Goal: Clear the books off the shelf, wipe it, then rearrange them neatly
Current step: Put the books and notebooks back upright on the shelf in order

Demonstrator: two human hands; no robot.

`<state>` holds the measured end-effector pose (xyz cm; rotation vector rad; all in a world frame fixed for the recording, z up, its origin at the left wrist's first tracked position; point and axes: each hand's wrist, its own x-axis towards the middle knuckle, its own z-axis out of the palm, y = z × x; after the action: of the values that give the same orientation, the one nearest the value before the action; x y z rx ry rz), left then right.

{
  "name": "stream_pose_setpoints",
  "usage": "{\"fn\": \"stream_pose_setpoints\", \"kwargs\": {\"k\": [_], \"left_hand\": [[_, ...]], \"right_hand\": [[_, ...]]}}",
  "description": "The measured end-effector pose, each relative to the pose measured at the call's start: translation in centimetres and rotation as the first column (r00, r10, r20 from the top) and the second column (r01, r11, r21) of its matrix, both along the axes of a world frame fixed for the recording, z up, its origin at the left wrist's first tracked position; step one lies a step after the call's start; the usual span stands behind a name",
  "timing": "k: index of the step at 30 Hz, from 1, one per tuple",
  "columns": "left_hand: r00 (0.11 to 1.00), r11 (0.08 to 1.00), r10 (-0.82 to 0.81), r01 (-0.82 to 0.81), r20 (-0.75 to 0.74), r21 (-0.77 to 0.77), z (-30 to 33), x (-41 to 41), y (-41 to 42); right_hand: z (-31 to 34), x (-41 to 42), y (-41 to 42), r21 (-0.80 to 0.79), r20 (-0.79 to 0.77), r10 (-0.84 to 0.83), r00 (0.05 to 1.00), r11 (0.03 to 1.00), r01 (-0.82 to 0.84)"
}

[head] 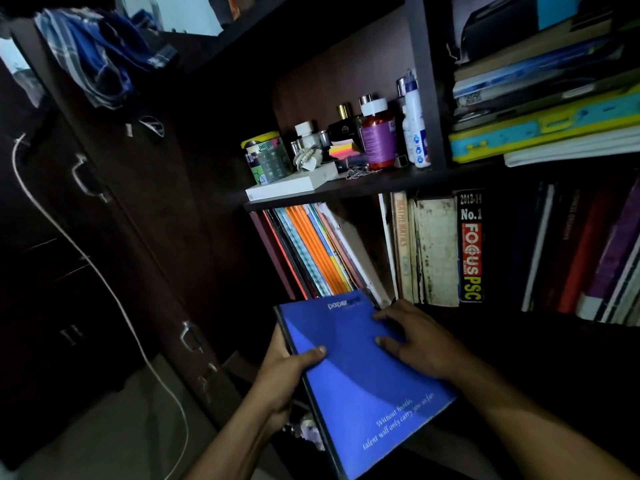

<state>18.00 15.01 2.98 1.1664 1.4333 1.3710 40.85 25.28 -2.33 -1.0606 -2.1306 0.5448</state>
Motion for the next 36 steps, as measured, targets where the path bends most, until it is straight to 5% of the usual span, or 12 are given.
{"fn": "stream_pose_setpoints", "kwargs": {"k": [3,7,13,22,26,31,36], "left_hand": [[0.979,0.952,0.157,-0.184,0.129,0.243,1.8,-0.8,0.4],[0.920,0.813,0.391,-0.349,0.008,0.466,3.3,-3.3,1.1],[0.776,0.863,0.504,-0.465,-0.378,0.196,-2.6,-4.3,1.5],[0.792,0.819,0.574,-0.556,-0.207,0.143,-1.3,-6.9,6.4],[0.799,0.822,0.570,-0.548,-0.192,0.157,-1.5,-7.3,7.0],[0.777,0.789,0.611,-0.582,-0.152,0.199,-1.4,-7.3,6.4],[0.776,0.797,0.604,-0.581,-0.183,0.165,-1.6,-7.4,6.9]], "right_hand": [[0.3,0.1,-0.4,-0.026,-0.115,0.010,0.993,1.000,-0.013],[0.6,-0.1,-1.0,0.051,0.221,-0.031,0.975,0.998,0.020],[1.3,-0.4,-2.0,0.125,0.451,-0.081,0.889,0.992,0.027],[3.8,-2.9,-3.1,0.081,0.717,-0.112,0.688,0.994,0.077],[8.7,-6.7,-1.4,0.143,0.900,-0.092,0.426,0.986,-0.088],[15.2,-14.0,3.1,0.448,0.864,-0.278,0.420,0.805,-0.389],[16.6,-16.7,7.2,0.525,0.845,-0.494,0.205,0.691,-0.497]]}}
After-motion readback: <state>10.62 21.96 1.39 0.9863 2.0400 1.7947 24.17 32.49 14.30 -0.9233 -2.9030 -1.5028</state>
